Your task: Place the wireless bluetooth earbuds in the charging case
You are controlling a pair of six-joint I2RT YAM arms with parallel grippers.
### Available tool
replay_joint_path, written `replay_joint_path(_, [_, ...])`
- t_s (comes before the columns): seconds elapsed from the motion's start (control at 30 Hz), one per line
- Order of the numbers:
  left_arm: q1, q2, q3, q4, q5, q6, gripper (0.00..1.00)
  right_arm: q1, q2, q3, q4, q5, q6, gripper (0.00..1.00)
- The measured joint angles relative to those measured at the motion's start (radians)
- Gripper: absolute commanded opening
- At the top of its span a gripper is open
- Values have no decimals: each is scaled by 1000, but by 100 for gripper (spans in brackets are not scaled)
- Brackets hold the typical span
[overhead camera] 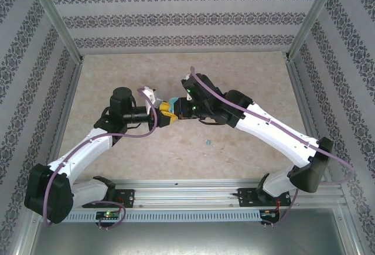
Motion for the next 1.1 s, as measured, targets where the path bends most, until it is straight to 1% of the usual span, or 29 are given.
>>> replay_joint_path(0.4, [0, 0, 0, -13, -3, 0, 19, 0, 35, 20, 1, -14, -1, 15])
replay_joint_path(0.87, [-5, 0, 0, -23, -4, 4, 20, 0, 58, 37, -13, -31, -23, 33])
replay_joint_path(1.1, [-6, 0, 0, -23, -3, 5, 20, 0, 62, 48, -21, -53, -23, 33])
